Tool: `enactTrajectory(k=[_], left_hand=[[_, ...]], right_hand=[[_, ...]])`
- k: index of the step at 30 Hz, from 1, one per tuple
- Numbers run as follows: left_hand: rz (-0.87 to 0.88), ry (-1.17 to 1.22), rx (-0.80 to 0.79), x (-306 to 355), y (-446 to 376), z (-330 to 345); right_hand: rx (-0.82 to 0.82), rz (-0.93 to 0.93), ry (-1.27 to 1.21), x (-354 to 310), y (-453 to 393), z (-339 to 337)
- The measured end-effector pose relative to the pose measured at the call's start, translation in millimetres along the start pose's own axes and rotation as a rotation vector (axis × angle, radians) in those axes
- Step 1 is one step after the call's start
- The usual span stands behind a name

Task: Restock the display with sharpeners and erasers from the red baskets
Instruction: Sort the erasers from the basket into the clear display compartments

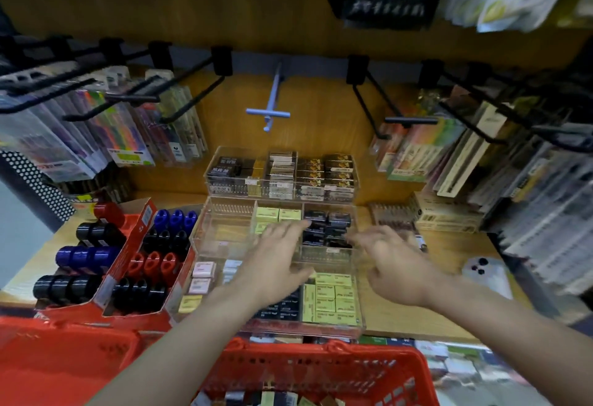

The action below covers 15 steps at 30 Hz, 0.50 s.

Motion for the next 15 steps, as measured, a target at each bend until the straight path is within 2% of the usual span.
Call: enactTrajectory(k=[3, 5, 7, 11, 13, 15], left_hand=[[0.159, -0.123, -0.008, 11, 2, 8], [0.144, -0.185, -0.061, 11, -2, 13], [0.118, -0.235, -0.106, 9, -8, 16], [0.113, -0.245, -0.118, 5, -13, 20], [0.115, -0.239, -0.112, 4, -13, 21], [0.11, -0.236, -0.114, 2, -13, 21]], right_hand=[[0.024, 0.015, 0.237, -16, -3, 6], [-0.02, 0.037, 0.338, -24, -7, 13], [-0.043, 0.074, 0.273, -28, -10, 20], [-0.054, 0.143, -0.111, -21, -14, 21], [-0.055, 0.122, -0.139, -14, -13, 19], [0.016, 0.085, -0.042, -10, -11, 16]])
Point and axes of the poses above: each hand's wrist, its own y-axis away from the middle knuckle, its own z-axis out of the palm, x = y × z, the point moved 4 cm from there along -y, towards the middle knuckle, and after that the axes turned 9 degrees about x, right-handed, at the moved point
